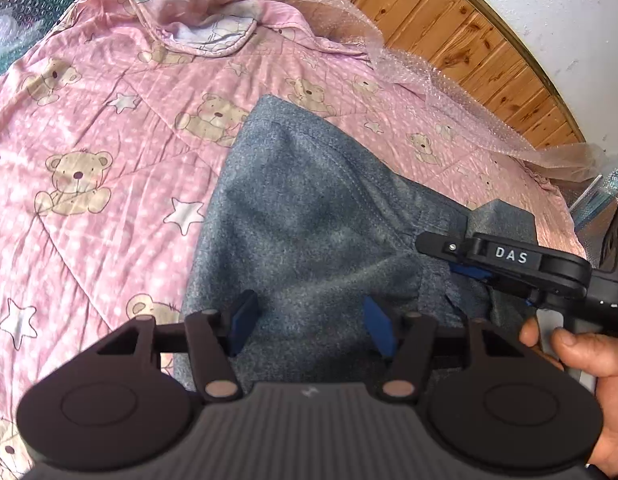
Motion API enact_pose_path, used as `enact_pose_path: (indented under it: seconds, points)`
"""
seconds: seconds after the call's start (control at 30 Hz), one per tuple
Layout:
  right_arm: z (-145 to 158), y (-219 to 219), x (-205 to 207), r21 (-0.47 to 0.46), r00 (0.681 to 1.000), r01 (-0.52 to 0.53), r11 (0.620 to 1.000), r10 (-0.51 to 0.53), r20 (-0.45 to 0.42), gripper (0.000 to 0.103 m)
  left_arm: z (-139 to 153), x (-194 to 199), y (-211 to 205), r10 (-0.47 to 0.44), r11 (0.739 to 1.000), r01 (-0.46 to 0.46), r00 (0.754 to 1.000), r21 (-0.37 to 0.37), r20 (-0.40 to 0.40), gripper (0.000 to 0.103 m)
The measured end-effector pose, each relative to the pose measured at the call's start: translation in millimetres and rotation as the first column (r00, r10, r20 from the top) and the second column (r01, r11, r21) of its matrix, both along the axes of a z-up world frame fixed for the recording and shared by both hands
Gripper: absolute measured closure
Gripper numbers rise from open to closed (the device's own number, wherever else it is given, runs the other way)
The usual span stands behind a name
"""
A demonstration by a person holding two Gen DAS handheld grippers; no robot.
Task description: Fold clothes
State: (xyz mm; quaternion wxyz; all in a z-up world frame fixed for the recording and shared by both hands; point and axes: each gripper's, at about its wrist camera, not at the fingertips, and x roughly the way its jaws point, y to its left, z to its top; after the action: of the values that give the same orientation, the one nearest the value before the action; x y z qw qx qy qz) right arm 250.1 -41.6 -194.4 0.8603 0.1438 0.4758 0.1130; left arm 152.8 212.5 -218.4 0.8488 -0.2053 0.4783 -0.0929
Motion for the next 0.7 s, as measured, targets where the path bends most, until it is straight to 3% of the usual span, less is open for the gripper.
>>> enact_pose_path:
  seconds: [0.03,0.07,0.1,0.2,0.23,0.3,0.33,0.4,0.43,0.57,0.63,0.7]
  points:
    - [2,1,2,-0.003,1.000,-0.002,1.000,0.002,0.013,0.070,2,-1,1,0.003,1.000,-0.003,1.000,-0.010,0.005,0.043]
    - [4,3,4,-0.007,1.000,-0.006,1.000,0.006,0.028,0.083,3,-2,2,0.006,1.000,-0.005,1.000,-0.021,0.011,0.043]
    - [12,8,7,-0.025,0.997,-0.032,0.999,0.034,0.065,0.087,5,-4,2,0.007,1.000,-0.007,1.000,-0.028,0.020,0.043]
    - [29,24,20,-0.093,0.980,-0.109,0.990,0.122,0.154,0.090,2,-6,-6,-0.014,1.000,0.014,1.000,-0.013,0.005,0.043]
    - [27,25,28,-0.114,0.979,-0.121,0.986,0.138,0.148,0.090,-2,-6,-11,-0.031,0.999,0.031,0.999,0.014,-0.005,0.043]
    - [11,23,44,-0.122,0.984,-0.151,0.981,0.161,0.079,0.088,-6,-9,-19,-0.066,0.995,0.065,0.998,0.070,0.000,0.043]
    - [8,18,47,-0.107,0.985,-0.156,0.982,0.163,0.064,0.081,-4,-9,-21,-0.067,0.995,0.067,0.998,0.079,0.000,0.043]
    - [23,-1,30,-0.068,0.984,-0.127,0.990,0.134,0.114,0.073,6,-11,-21,-0.055,0.997,0.054,0.998,0.060,0.011,0.044]
    - [31,-11,21,-0.048,0.983,-0.113,0.992,0.119,0.138,0.061,13,-10,-22,-0.050,0.998,0.049,0.998,0.029,0.033,0.044]
    - [49,-48,-28,0.009,0.976,-0.104,0.994,0.101,0.191,0.061,35,-4,-32,-0.048,0.995,0.057,0.993,-0.076,0.111,0.039]
    - [41,-59,-50,0.011,0.979,-0.126,0.992,0.122,0.165,0.061,27,9,-56,-0.104,0.992,0.109,0.991,-0.059,0.082,0.038]
    - [8,-58,-60,-0.050,0.983,-0.162,0.986,0.165,0.074,0.062,3,21,-77,-0.150,0.989,0.150,0.988,-0.007,-0.022,0.037]
